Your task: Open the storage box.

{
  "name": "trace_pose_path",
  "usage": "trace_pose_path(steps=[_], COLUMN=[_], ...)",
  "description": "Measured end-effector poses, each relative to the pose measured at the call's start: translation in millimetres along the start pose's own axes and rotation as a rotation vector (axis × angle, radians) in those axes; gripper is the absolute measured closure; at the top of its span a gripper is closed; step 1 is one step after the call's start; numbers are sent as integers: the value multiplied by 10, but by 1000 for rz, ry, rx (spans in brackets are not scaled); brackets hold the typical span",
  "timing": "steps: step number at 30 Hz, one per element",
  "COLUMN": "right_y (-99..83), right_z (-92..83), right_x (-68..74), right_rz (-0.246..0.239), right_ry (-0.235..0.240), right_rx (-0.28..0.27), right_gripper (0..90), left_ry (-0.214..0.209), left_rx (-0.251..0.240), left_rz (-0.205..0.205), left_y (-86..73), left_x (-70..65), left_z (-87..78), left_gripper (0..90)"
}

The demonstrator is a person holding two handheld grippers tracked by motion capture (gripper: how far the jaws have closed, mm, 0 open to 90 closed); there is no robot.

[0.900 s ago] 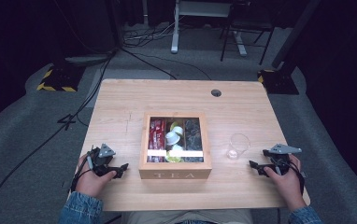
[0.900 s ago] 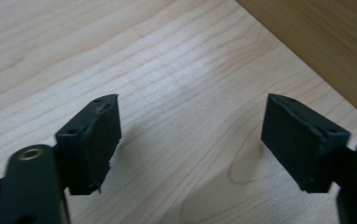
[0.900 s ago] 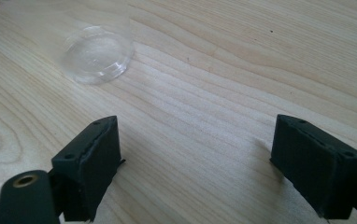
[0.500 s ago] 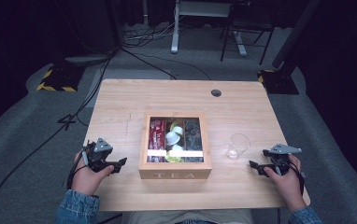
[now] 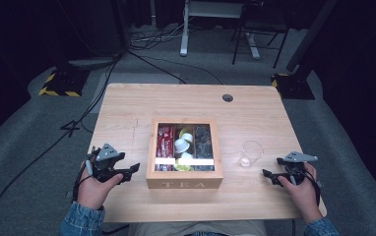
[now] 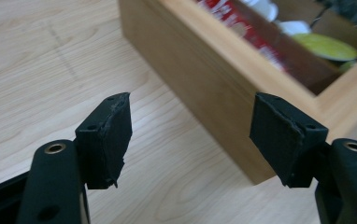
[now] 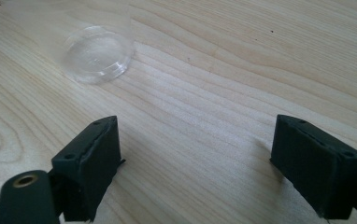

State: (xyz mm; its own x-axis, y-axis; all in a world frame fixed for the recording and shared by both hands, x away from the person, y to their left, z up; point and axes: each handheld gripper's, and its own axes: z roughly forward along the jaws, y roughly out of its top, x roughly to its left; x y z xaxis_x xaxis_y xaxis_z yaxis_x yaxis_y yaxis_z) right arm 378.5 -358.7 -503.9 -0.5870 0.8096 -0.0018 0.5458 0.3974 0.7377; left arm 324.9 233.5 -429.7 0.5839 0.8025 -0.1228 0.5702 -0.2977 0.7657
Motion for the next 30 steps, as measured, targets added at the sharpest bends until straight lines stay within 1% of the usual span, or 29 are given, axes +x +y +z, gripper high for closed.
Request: trace_pose_path(steps=[3,4,5,6,7,8,9,10,11,12,13,16,18,19,21,23,25,27,28,29,30], right_y=[0,0,-1,-1,-1,-1,-1,-1,-1,-1,-1,-1,-1,-1,-1,-1,-1,-1,-1,-1,-1], right_z=[0,-1,-1,-1,-1,-1,-1,-1,-1,-1,-1,-1,-1,-1,-2,-2,-1,-2,-2,-2,-2], right_x=[0,1,1,2,2,2,2,1,2,1,1,2,2,2,2,2,3,3,3,3,3], right_rz=[-1,-1,-1,-1,-1,-1,-1,-2,-1,-2,-2,-2,-2,-2,-2,-3,-3,-3,-3,-3,-3], right_ry=[0,0,1,2,2,2,2,1,2,1,1,2,3,2,3,3,3,4,4,4,4], right_rx=[0,0,0,-1,0,-1,0,0,-1,0,0,0,0,0,0,0,-1,0,0,0,0], right_gripper=[157,157,157,157,157,157,157,157,157,157,157,157,157,157,157,157,157,157,157,157,157], left_ry=[-31,-42,-54,-54,-50,-47,-50,-70,-88,-98,-102,-113,-113,-115,-117,-112,-114,-115,-116,-124,-125], left_rx=[-13,-13,-12,-13,-9,-1,-4,-16,-19,-14,-8,-13,-10,-5,11,14,24,31,38,42,46], left_rz=[10,20,18,24,27,17,18,5,4,12,28,39,39,50,56,58,46,37,34,36,40], left_y=[33,38,35,30,15,-5,-18,-35,-47,-52,-55,-63,-83,-99,-148,-191,-236,-274,-284,-294,-298], left_x=[-96,-119,-152,-172,-206,-245,-264,-291,-311,-333,-354,-409,-450,-459,-482,-483,-472,-454,-450,-443,-438], left_z=[-13,-14,-6,7,36,65,82,100,111,116,117,117,124,129,135,134,129,136,135,139,138], left_gripper=[299,296,290,274,237,200,195,193,193,192,191,191,191,191,192,210,237,300,364,409,433])
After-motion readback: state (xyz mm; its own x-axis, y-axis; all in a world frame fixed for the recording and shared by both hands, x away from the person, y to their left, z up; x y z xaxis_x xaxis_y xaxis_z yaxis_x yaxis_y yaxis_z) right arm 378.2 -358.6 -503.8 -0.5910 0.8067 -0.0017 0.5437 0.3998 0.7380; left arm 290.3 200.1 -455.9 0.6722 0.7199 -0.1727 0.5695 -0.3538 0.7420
